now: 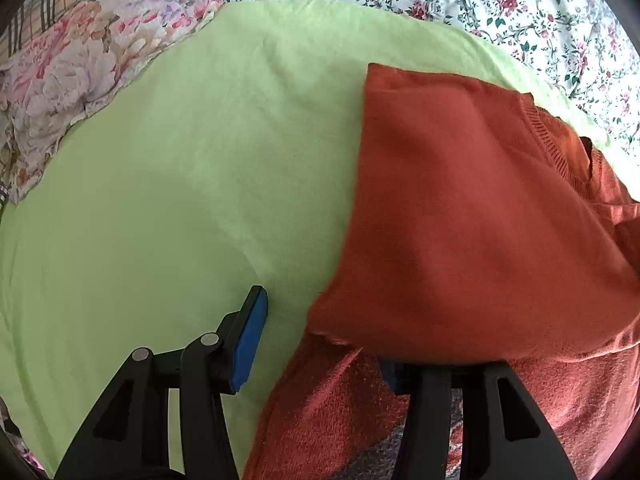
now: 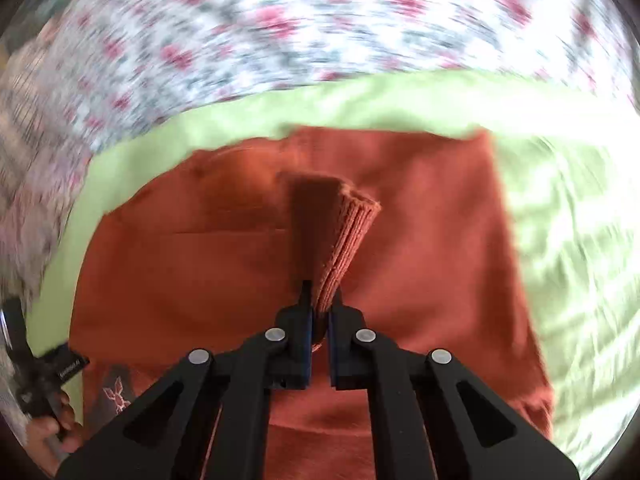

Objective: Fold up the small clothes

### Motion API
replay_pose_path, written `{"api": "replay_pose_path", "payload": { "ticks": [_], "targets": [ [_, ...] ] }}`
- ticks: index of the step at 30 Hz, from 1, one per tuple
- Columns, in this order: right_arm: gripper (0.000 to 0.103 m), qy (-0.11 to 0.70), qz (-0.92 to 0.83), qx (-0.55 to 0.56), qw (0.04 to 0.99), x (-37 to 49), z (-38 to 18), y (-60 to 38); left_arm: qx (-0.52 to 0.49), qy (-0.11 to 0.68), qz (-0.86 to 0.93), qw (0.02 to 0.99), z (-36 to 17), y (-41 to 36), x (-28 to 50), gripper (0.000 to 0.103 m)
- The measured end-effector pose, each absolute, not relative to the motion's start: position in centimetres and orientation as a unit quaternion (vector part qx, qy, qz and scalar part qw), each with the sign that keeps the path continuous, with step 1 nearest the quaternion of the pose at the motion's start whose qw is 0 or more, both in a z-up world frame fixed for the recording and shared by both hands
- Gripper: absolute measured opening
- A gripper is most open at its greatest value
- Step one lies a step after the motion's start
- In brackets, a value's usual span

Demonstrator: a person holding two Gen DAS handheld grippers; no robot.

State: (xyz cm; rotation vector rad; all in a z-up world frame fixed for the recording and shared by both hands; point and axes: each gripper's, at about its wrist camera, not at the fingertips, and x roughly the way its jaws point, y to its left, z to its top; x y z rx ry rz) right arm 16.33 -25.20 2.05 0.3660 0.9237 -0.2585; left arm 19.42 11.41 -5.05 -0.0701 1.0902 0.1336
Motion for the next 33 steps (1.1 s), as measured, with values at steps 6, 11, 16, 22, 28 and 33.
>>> {"api": "replay_pose_path", "payload": {
  "ticks": [6, 11, 16, 22, 28, 33],
  "targets": [
    [0.011, 0.477, -0.125, 0.262, 0.83, 14.0, -1.6, -28.1, -0.08, 0.527, 0.067, 0.844, -4.7, 12.9, 20.1, 0.045],
    [0.035, 0.46, -0.122, 0.291, 0.83, 13.2, -1.1, -28.3, -0.175, 0.524, 0.062, 0.831, -4.8, 16.4, 20.2, 0.045],
    [0.007, 0.409, -0.118, 0.277, 0.862, 12.6, 1.2, -28.3, -0.185, 0.526, 0.058, 0.828, -4.9, 16.6, 19.8, 0.045],
    [0.007, 0.451, -0.132, 0.247, 0.847, 12.5, 0.2, -28.2, -0.193, 0.525, 0.059, 0.827, -4.9, 16.5, 19.7, 0.045],
    [0.015, 0.459, -0.167, 0.276, 0.828, 9.8, -0.3, -29.5, -0.205, 0.529, 0.05, 0.822, -4.7, 16.9, 19.2, 0.045],
    [0.018, 0.456, -0.183, 0.277, 0.826, 6.8, 1.6, -30.6, -0.204, 0.536, 0.035, 0.819, -3.8, 17.4, 17.6, 0.045]
  ]
}}
